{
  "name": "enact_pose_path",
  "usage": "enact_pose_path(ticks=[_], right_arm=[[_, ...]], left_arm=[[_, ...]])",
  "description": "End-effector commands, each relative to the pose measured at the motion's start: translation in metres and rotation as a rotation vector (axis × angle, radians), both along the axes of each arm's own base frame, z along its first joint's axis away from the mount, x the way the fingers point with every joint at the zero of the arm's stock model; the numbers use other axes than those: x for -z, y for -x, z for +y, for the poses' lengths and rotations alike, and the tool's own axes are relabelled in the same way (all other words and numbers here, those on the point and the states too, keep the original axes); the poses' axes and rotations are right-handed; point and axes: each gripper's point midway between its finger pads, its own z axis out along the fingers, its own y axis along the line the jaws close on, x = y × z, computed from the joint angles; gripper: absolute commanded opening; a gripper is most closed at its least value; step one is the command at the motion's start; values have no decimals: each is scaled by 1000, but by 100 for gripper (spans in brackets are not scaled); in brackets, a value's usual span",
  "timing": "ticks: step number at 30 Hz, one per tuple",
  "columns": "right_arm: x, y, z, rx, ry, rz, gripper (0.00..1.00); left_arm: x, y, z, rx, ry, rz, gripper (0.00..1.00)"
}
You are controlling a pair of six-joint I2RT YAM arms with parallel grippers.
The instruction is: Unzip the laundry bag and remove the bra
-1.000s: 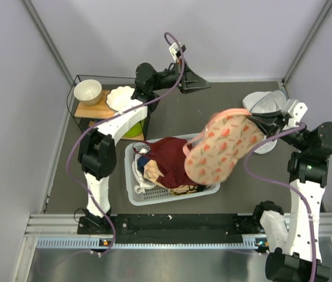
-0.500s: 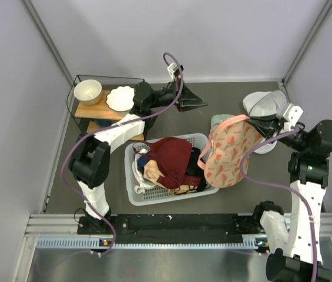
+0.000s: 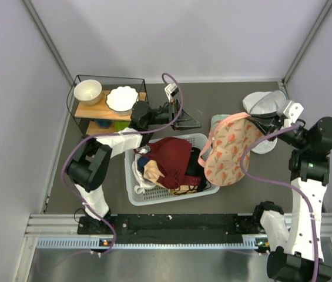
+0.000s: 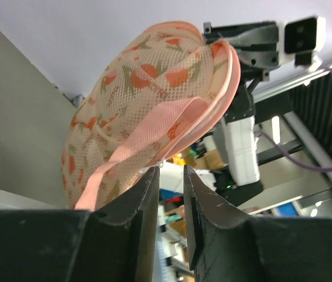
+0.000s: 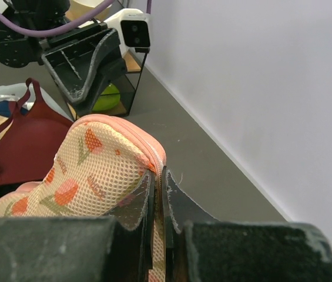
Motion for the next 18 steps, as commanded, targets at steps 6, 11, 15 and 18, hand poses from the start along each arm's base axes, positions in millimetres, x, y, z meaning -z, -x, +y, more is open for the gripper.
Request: enact_pose_path(ticks=[6, 11, 15, 18], right_arm=[[-33, 5, 4, -13, 24, -127, 0], [-33, 5, 5, -20, 17, -121, 0], [-33, 6, 5, -18, 15, -123, 0], [-34, 6, 5, -21, 9, -123, 0]], left_arm=[[-6, 41, -6, 95, 65, -360, 48], [2, 55, -11, 133, 116, -436, 53], [6, 54, -13, 135, 123, -435, 56], [11, 53, -20, 148, 110, -424, 56]])
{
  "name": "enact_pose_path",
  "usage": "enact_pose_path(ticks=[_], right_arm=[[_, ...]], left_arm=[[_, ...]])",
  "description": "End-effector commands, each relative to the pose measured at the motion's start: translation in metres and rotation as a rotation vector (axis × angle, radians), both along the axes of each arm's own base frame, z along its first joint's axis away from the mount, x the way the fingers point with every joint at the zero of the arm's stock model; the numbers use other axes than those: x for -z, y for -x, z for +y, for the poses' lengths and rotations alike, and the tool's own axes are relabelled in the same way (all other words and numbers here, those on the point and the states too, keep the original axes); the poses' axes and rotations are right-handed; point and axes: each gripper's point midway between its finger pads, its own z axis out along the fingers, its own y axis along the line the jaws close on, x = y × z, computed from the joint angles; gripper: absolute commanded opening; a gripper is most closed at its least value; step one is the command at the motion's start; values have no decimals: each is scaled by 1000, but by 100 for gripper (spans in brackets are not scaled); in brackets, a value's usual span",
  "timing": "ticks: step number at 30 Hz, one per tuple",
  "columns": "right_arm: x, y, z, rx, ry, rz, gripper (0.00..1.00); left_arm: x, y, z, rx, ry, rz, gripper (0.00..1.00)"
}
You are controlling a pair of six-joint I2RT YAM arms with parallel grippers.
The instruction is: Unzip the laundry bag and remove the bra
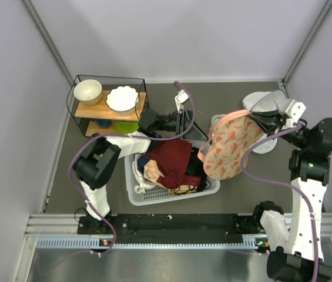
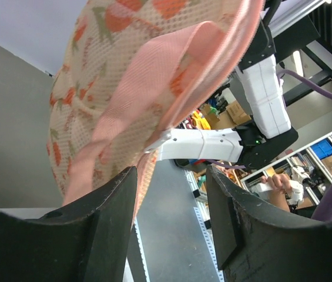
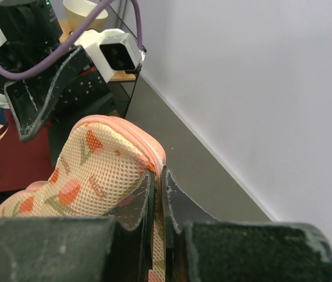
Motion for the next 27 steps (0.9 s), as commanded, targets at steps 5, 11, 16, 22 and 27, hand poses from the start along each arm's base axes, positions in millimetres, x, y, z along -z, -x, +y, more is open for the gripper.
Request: enact_pose_path(ticks=[5, 11, 16, 22, 27], right_arm=[[-24, 8, 6, -26, 18, -92, 0], [-23, 8, 6, -27, 16, -91, 0], [-24, 9, 7, -33, 17, -93, 0], [-23, 10, 7, -33, 17, -93, 0], [-22, 8, 6, -27, 16, -90, 0]], left_arm=[[-7, 3, -9, 3, 80, -124, 58], [-13, -5, -17, 4, 86, -118, 58], [-19, -5, -20, 17, 94, -129, 58], [-23, -5, -19, 15, 107, -129, 54], [-24, -3, -18, 23, 109, -125, 45]])
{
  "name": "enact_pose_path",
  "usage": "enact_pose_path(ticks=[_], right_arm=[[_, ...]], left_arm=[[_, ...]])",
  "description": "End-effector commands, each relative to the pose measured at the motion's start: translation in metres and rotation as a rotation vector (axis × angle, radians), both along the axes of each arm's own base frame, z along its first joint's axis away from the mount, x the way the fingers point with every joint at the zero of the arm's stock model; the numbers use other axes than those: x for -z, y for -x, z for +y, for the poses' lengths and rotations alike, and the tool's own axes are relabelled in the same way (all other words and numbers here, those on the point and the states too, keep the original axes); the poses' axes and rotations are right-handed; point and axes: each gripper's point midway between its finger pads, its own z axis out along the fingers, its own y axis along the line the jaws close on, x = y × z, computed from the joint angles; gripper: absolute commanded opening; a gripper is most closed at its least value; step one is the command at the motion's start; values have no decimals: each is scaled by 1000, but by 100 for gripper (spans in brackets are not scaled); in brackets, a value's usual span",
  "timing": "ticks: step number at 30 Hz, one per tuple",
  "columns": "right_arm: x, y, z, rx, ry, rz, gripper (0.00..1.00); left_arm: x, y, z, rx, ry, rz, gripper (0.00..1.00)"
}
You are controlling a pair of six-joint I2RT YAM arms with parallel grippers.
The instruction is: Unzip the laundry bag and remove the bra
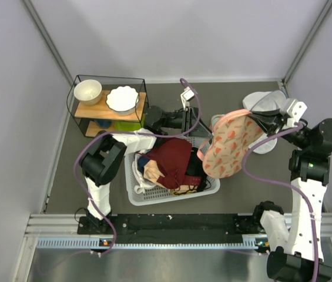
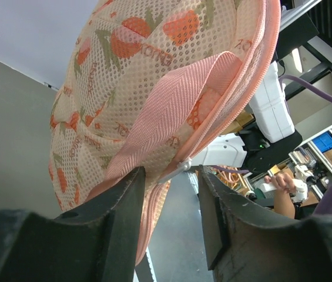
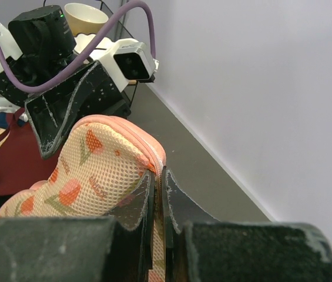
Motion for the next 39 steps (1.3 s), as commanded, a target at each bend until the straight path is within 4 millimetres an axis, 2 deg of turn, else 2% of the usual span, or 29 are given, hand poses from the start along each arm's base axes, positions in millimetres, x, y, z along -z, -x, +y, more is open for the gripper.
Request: enact_pose_path(ticks=[1, 7, 16, 19, 22, 23, 29, 31, 35, 39], right_arm=[[-17, 7, 5, -21, 27, -84, 0], [-15, 6, 4, -16, 27, -78, 0], [-6, -1, 0, 12, 28, -61, 0], [-4, -3, -1, 20, 26, -57, 0], [-4, -4, -2, 21, 25, -56, 0], [-3, -4, -2, 23, 24, -54, 0], [-5, -6, -5, 51, 22, -62, 0], [-13, -4, -5, 70, 10, -82, 0], [-49, 5, -6, 101, -36, -191, 0], [-79, 11, -7, 129, -102, -230, 0]], left_arm=[[-22, 6, 4, 4, 88, -102, 44], [-23, 9, 5, 10, 101, -92, 36], [-24, 12, 10, 16, 113, -82, 18], [-27, 14, 12, 12, 122, -82, 16], [-29, 15, 13, 14, 124, -83, 8], [-30, 15, 14, 15, 125, -86, 1], [-27, 14, 18, 13, 106, -77, 0], [-21, 11, 18, 2, 83, -53, 0], [-9, 3, 22, -41, 67, -22, 0], [-11, 0, 26, -50, 70, -15, 0]])
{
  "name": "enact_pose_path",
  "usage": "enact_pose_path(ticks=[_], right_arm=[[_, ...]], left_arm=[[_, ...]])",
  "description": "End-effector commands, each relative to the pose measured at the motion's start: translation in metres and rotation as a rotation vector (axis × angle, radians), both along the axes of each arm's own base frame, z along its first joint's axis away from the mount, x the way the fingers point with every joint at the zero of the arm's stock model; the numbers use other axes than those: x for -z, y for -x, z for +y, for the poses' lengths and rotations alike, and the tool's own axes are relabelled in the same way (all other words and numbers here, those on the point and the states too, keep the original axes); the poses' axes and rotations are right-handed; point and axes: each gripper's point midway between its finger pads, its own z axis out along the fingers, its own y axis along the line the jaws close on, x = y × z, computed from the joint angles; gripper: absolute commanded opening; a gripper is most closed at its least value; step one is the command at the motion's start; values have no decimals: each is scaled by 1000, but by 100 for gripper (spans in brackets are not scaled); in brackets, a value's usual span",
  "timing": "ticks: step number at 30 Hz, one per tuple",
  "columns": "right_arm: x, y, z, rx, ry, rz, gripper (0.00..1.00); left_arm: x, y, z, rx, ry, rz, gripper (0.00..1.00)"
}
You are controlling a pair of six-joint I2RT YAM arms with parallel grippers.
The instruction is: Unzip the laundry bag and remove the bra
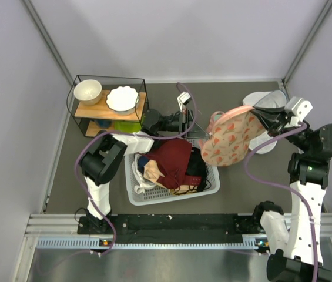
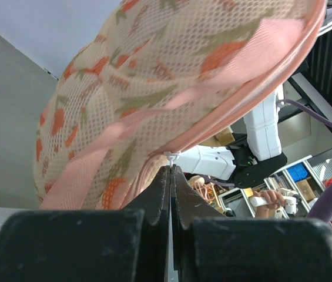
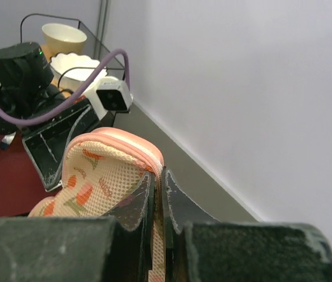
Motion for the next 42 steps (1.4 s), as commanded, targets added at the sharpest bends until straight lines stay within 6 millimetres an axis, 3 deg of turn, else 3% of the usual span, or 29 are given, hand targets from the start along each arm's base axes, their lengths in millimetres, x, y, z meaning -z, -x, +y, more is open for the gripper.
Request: enact_pose_path(ticks=[1, 5, 7, 14, 15, 17, 18, 20, 21, 23, 24, 26, 27, 29, 31, 34, 35, 38, 42], right_arm=[[-73, 13, -6, 91, -70, -221, 0], [-94, 14, -13, 140, -166, -260, 0], [-105, 10, -29, 237, -242, -276, 0], [-101, -3, -74, 460, -436, -285, 0], [-84, -10, -76, 462, -482, -242, 0], [-79, -5, -78, 466, -507, -274, 0], [-61, -9, -78, 468, -505, -240, 0], [-46, -7, -76, 460, -508, -212, 0], [-21, -13, -76, 469, -508, -157, 0], [-3, -5, -76, 481, -522, -142, 0], [29, -11, -78, 504, -526, -72, 0], [48, 0, -80, 527, -561, -57, 0], [79, -4, -80, 534, -590, 15, 0], [98, 4, -77, 533, -623, 48, 0], [139, 3, -74, 545, -637, 175, 0], [167, 13, -69, 558, -644, 261, 29], [172, 15, -71, 578, -644, 279, 45], [154, 29, -65, 551, -628, 215, 68], [131, 37, -47, 461, -537, 205, 75]], left_arm=[[-31, 8, 17, -22, 116, -178, 0], [-35, 4, 18, -30, 111, -189, 0], [-34, 0, 20, -38, 99, -180, 0], [-47, -42, 48, -149, 79, -184, 0], [-52, -48, 50, -167, 81, -189, 0], [-54, -69, 48, -219, 31, -180, 0], [-61, -79, 46, -268, 21, -178, 0], [-69, -95, 38, -325, -40, -227, 0], [-76, -98, 36, -345, -53, -258, 0], [-88, -109, 28, -383, -91, -326, 0], [-85, -115, 24, -383, -101, -334, 0], [-90, -123, 16, -371, -90, -340, 0], [-90, -127, 14, -368, -84, -340, 0], [-91, -131, 4, -341, -71, -335, 0], [-93, -130, -3, -317, -62, -337, 0], [-101, -123, -10, -279, -46, -364, 0], [-105, -123, -12, -271, -38, -383, 0], [-119, -115, -17, -249, -16, -419, 0], [-129, -105, -24, -213, 13, -450, 0]])
